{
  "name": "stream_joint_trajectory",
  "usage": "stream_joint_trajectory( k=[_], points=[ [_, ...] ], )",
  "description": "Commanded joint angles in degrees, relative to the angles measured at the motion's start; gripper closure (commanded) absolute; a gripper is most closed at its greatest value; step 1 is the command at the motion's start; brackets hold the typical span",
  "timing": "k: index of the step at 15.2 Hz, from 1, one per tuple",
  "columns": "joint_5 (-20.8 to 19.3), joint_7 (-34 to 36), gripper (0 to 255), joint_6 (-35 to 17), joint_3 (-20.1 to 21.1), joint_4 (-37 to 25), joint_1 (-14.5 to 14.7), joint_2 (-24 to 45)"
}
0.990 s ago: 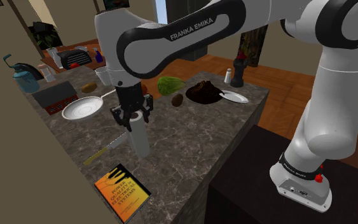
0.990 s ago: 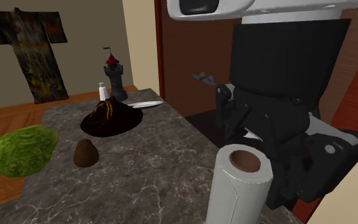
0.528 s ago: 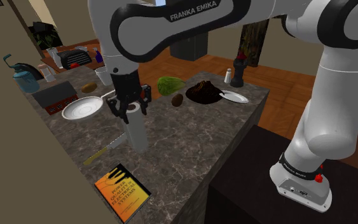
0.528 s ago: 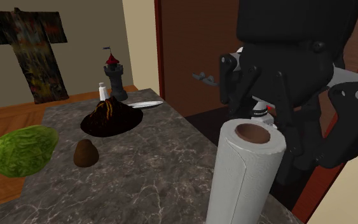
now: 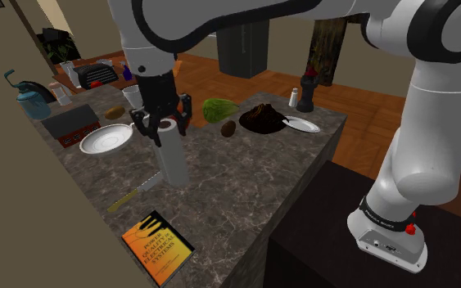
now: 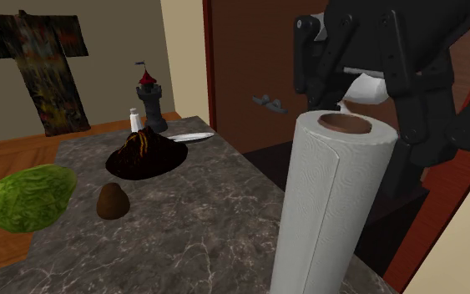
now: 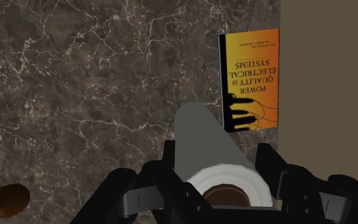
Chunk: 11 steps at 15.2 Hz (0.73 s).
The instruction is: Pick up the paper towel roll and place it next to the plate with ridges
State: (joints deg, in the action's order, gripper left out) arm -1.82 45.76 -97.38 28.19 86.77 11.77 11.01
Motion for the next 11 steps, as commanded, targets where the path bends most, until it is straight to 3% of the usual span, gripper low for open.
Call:
stream_joint_trajectory(
  k=[1, 11],
  points=[
    [-0.1, 0.1, 255, 1.7, 0.0, -1.8, 0.1, 0.1],
    [-1.3, 1.0, 255, 10.5, 0.3, -12.9, 1.3, 2.7]
  ],
)
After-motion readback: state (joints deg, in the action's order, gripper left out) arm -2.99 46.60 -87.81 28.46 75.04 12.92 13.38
